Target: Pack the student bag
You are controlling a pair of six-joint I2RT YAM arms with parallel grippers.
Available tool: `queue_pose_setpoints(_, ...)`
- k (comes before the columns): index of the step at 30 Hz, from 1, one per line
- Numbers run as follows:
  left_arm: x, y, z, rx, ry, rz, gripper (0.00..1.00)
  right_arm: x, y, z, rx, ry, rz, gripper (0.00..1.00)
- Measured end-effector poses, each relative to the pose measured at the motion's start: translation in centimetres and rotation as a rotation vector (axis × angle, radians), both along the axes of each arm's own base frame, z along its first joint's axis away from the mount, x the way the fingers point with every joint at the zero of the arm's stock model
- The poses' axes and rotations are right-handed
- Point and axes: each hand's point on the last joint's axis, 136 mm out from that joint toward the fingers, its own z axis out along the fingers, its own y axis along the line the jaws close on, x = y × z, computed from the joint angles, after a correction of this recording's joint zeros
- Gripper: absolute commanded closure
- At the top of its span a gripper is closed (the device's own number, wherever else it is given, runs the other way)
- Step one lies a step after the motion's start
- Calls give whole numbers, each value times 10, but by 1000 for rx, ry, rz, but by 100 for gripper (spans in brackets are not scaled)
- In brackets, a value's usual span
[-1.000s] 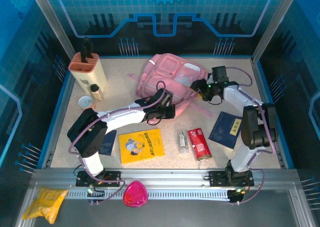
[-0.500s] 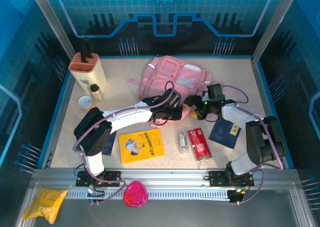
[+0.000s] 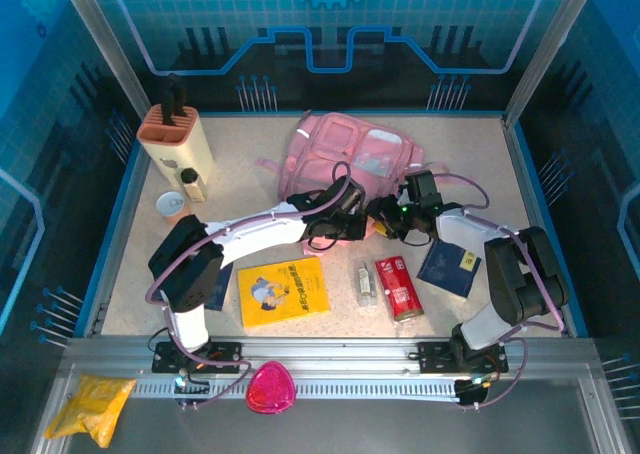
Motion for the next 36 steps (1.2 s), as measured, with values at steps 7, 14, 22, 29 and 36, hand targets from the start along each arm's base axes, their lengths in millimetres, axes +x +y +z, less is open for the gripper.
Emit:
queue_pose_setpoints(7, -2, -1, 0, 1, 1, -5, 100, 0, -2, 1, -20, -22, 16, 85)
queue_pose_setpoints(14, -4, -1, -1, 10, -4, -30, 100, 4, -5, 8, -40, -39, 45, 99)
queue_pose_setpoints(22, -5, 16, 7, 18, -26, -6, 100, 10, -16, 18, -51, -53, 70, 100)
queue_pose_setpoints(29, -3, 36, 15, 10, -36, 26, 100, 14, -20, 28, -96, -80, 111, 100)
queue_pose_setpoints(36, 2, 60, 17, 36, -52, 51, 100, 24, -27, 39, -127, -104, 122, 100)
